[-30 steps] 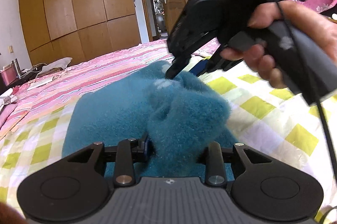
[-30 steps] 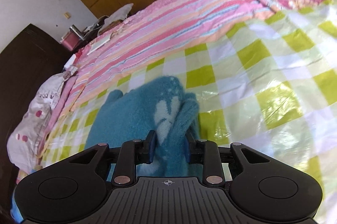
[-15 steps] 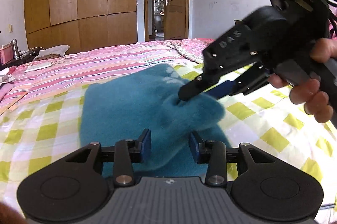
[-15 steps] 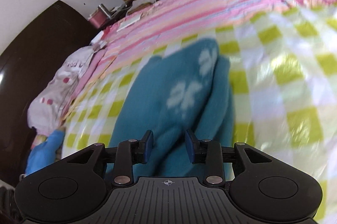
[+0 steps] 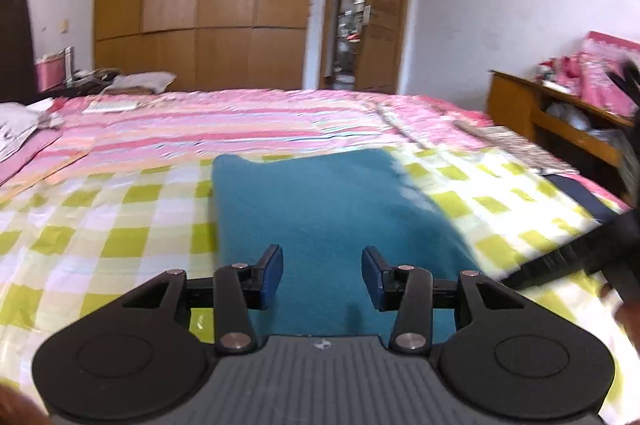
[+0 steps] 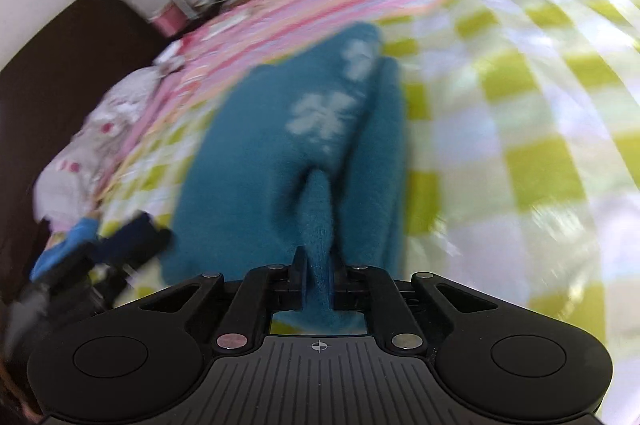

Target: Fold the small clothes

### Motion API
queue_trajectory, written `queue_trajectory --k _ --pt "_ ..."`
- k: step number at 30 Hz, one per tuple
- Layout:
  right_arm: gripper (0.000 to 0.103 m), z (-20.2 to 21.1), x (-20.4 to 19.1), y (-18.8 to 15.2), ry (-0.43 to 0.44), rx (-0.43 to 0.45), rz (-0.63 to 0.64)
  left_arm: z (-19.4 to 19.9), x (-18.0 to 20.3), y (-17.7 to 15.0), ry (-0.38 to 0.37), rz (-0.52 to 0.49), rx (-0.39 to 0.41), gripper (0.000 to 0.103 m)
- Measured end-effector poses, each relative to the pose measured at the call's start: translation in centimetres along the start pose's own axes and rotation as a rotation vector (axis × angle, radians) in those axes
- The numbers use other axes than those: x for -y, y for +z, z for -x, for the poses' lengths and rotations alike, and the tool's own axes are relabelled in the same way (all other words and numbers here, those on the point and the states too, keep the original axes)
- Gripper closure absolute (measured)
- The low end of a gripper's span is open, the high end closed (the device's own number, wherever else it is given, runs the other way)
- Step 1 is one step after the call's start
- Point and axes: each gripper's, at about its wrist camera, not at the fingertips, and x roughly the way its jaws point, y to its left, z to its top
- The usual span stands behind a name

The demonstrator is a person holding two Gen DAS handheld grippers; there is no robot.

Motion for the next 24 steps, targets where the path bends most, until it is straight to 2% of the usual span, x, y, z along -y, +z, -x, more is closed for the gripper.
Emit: queue_trajectory --k 3,5,8,10,11,12,17,19,21,24 --pt "0.094 -0.1 0.0 0.1 0.007 -0.007 -0.011 -2.9 -0.4 -0.3 0.042 -0.006 -0.081 0.055" --pt "0.087 1.1 -0.5 0.6 0.023 0.02 0.007 -3.1 -0.5 -0.5 0.041 -0.006 -0.075 0.055" --pt "0.084 3.2 -1.0 1.8 0.045 0.095 0.014 -3.0 -0.4 -0.5 0.035 -0.026 -0.067 0.055" --pt "0.072 3.4 -1.1 2.7 0.057 0.134 0.004 -3.1 -0.4 -0.5 0.033 -0.024 -0.068 0.055" --pt "0.065 2.9 -1.3 3.4 0.037 0.148 0.008 -3.0 -0.4 -0.5 0.033 -0.023 -0.068 0.055" --pt "0.062 2.2 -1.5 4.1 0.014 0.158 0.008 -3.0 -0.3 -0.5 0.035 -0.023 -0.07 0.055" --pt "0.062 -2.4 -1.8 6.9 0.022 0.128 -0.032 -3.2 0.0 -0.1 0.043 -0.029 -0.083 0.055" --pt "0.062 -3.4 -2.0 7.4 -0.016 0.124 -0.027 -3.4 0.2 0.1 0.049 -0.036 -0.086 0.055" --pt "0.072 -3.9 -1.9 7.5 -0.061 0.125 -0.023 -3.6 0.4 0.4 0.048 -0.038 -0.092 0.055" --pt "0.077 -4.4 -1.6 7.4 -0.108 0.14 -0.012 -4.0 0.9 0.8 0.046 -0.035 -0.106 0.053"
